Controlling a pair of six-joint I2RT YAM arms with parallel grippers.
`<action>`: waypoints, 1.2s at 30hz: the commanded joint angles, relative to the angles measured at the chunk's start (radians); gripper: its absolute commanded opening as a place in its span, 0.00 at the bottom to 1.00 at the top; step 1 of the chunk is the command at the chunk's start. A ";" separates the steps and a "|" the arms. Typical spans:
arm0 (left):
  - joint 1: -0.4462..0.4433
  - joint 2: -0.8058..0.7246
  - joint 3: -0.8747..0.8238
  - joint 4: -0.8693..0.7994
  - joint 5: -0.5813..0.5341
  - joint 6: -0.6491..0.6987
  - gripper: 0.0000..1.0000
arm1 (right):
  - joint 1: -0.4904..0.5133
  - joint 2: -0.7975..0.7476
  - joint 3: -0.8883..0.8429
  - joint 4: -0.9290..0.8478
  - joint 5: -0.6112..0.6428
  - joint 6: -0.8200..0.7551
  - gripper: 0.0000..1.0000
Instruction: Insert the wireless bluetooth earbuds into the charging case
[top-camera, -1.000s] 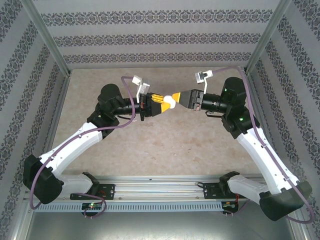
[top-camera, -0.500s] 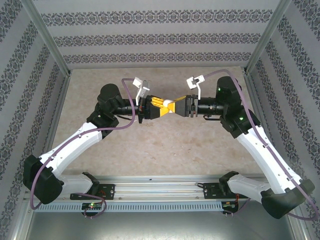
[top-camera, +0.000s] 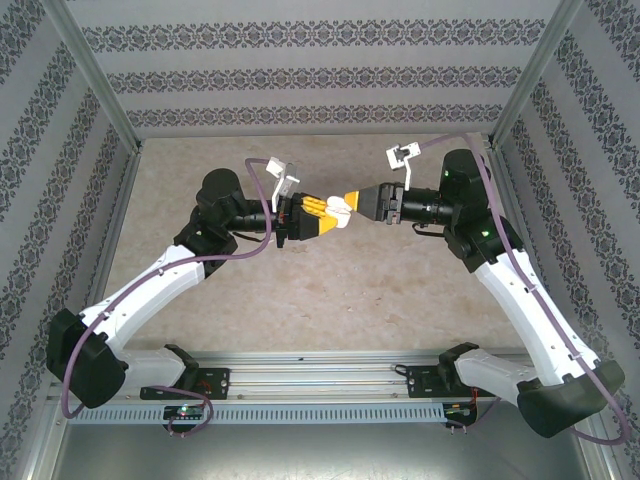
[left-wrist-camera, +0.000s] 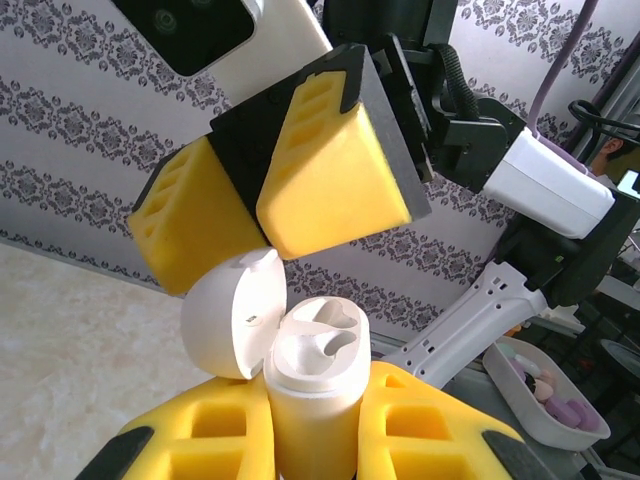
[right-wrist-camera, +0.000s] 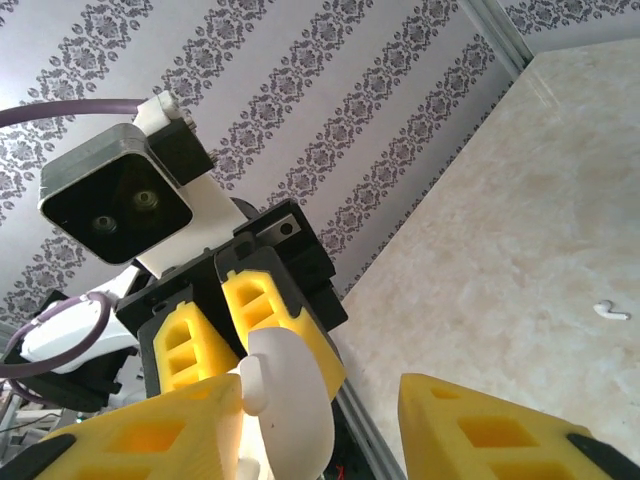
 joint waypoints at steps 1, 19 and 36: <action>0.004 -0.030 -0.006 0.041 0.014 0.044 0.00 | -0.013 0.006 -0.013 0.029 0.033 0.034 0.46; 0.045 -0.171 -0.096 -0.222 -0.294 0.183 0.00 | 0.001 0.004 -0.006 -0.069 0.145 0.083 0.53; 0.076 -0.411 -0.196 -0.499 -0.448 0.281 0.00 | 0.175 0.386 0.103 -0.220 0.402 0.005 0.47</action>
